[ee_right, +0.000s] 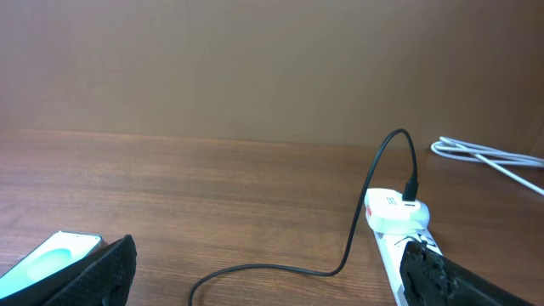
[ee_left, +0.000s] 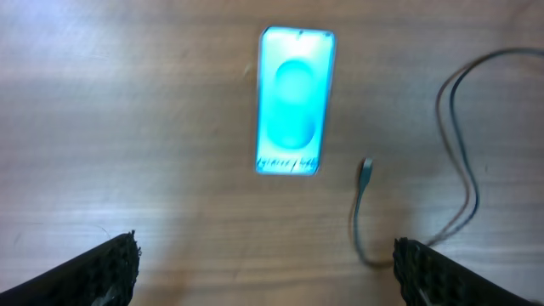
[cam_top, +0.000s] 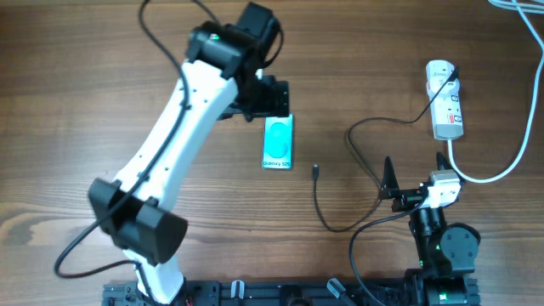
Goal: Plug charger to phone and switch on socket
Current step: 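Move the left gripper forward over the smartphone and lower it, then close the left gripper on the smartphone's bottom edge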
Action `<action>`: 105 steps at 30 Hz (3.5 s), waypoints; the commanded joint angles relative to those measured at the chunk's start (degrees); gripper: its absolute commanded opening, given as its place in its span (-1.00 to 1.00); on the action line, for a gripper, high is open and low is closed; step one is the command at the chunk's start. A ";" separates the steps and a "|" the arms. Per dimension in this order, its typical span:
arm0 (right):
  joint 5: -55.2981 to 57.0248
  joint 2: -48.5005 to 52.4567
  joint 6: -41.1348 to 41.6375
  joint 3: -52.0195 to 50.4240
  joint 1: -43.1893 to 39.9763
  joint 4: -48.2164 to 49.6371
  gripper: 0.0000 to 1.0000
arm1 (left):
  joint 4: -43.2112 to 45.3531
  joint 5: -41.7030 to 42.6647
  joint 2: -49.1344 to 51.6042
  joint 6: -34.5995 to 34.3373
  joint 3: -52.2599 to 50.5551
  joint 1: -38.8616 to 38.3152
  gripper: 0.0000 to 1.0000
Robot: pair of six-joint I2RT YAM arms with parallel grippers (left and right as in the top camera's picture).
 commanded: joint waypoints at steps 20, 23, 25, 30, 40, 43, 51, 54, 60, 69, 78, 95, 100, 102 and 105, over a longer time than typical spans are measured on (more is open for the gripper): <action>0.50 -0.26 0.11 -0.07 -0.24 0.13 1.00 | 8.28 -0.94 20.31 -3.63 1.33 -3.96 1.00; 0.50 -0.26 0.09 -0.07 -0.24 0.13 0.99 | 9.20 -0.92 22.47 -3.89 1.33 -3.67 1.00; 0.50 -0.26 0.09 -0.07 -0.24 0.13 1.00 | 9.22 -0.92 23.69 -3.87 1.33 -3.67 1.00; 0.50 -0.26 0.09 -0.07 -0.24 0.13 1.00 | 9.20 -0.85 25.77 -3.67 1.27 -3.67 1.00; 0.50 -0.26 0.11 -0.07 -0.24 0.13 0.99 | 11.13 -0.90 26.03 -3.63 0.81 -3.67 1.00; 0.50 -0.26 0.11 -0.07 -0.24 0.13 1.00 | 12.39 -0.87 26.03 -3.10 -0.57 -3.67 1.00; 0.50 -0.26 0.11 -0.07 -0.24 0.13 0.99 | 17.59 0.85 26.05 -0.48 -6.21 -3.63 1.00; 0.50 -0.26 0.11 -0.07 -0.24 0.13 0.99 | 19.19 0.83 26.05 -0.55 -8.00 -3.63 1.00; 0.50 -0.26 0.13 -0.07 -0.24 0.13 0.99 | 19.39 0.85 26.05 -0.63 -9.27 -3.63 1.00; 0.50 -0.26 0.09 -0.07 -0.24 0.13 1.00 | 18.58 1.25 26.05 -0.66 -11.39 -3.67 1.00; 0.50 -0.26 0.11 -0.07 -0.24 0.13 1.00 | 18.91 1.25 26.05 -0.66 -11.72 -3.67 0.99; 0.50 -0.26 0.09 -0.07 -0.24 0.15 0.99 | 19.04 1.25 26.05 -0.92 -11.72 -3.67 0.43; 0.50 -0.26 0.13 -0.07 -0.24 0.13 0.99 | 18.75 1.33 25.90 -2.45 -11.69 -3.63 0.42; 0.50 -0.26 0.11 -0.07 -0.24 0.13 1.00 | 18.47 1.70 25.62 -2.43 -11.58 -3.63 0.41; 0.50 -0.26 0.09 -0.07 -0.24 0.13 1.00 | 17.16 1.75 23.93 -2.45 -11.08 -3.63 0.39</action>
